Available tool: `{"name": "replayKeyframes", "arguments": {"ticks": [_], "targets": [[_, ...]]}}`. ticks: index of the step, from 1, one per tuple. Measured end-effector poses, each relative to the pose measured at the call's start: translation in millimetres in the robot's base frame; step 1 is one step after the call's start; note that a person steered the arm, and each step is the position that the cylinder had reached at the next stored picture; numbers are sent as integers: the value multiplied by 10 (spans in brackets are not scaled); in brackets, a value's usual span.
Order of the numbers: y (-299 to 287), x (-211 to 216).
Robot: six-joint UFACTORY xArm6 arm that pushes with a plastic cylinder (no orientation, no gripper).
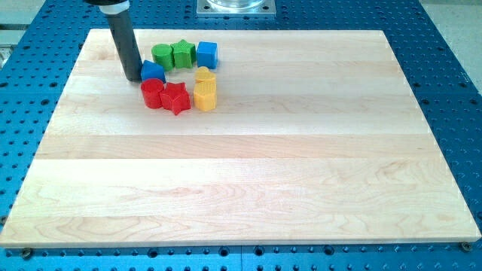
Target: Move the yellow blocks towards the red star
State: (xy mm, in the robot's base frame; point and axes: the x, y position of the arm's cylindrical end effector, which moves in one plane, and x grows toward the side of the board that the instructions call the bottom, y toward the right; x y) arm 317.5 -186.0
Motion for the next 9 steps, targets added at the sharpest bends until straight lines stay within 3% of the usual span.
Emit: {"name": "replayKeyframes", "arguments": {"ticks": [3, 5, 6, 8, 9], "targets": [[-76, -443], [-76, -480], [256, -601], [1531, -1236], [2396, -836]]}}
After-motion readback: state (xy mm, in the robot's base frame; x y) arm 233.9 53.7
